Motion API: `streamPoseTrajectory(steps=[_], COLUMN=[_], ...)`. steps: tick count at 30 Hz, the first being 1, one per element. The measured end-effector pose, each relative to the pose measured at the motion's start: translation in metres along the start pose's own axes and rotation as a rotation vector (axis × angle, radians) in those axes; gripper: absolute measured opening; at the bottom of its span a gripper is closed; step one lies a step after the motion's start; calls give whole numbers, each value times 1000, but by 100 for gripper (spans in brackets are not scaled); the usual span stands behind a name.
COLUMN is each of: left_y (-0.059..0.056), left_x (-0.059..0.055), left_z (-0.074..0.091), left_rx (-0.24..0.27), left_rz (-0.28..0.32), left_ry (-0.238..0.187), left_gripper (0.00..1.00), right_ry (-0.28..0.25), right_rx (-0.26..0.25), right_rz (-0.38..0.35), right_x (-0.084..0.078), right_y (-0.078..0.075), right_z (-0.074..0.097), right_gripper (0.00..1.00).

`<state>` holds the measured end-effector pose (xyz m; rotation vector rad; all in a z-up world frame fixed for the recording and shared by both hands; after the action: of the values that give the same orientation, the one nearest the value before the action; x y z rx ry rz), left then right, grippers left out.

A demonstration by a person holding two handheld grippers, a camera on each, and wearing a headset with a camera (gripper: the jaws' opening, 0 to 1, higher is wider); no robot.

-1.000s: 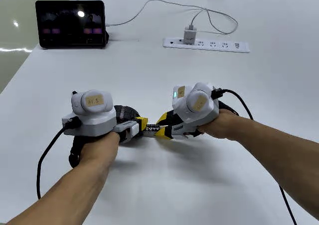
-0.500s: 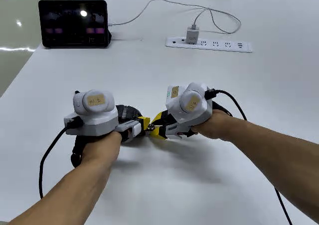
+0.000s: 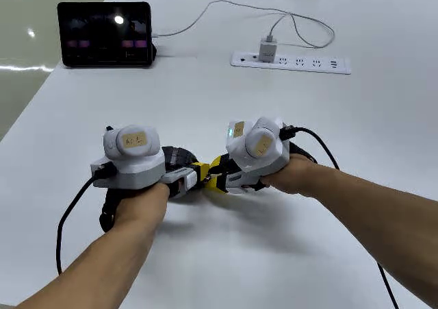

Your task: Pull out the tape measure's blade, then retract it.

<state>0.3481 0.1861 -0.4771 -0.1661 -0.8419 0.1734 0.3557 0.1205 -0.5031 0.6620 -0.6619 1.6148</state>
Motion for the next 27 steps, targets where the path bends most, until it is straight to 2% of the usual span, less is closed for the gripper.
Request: streamPoseTrajectory(steps=[11, 27], left_y=[-2, -2], left_x=[-1, -1], left_z=[0, 0], left_rx=[-6, -11], left_rz=[-9, 7], left_ry=[13, 17], left_gripper=[63, 64], right_ry=[3, 7], right_rx=[-11, -11], right_rz=[9, -20], right_x=[0, -2], right_y=[1, 2], right_z=[-1, 4], right_gripper=[12, 16])
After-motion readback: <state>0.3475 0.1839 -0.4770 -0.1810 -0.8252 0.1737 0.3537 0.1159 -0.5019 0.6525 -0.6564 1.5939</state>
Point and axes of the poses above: the centre of the closed fingertips' face, and the gripper's own axes: z roughly backward along the fingers, y roughly to its left, x roughly out of its top, the point moved 2 cm from there along z, roughly backward along the fingers, and after that the axes turned 2 degrees about -x, right-handed, at the moved point
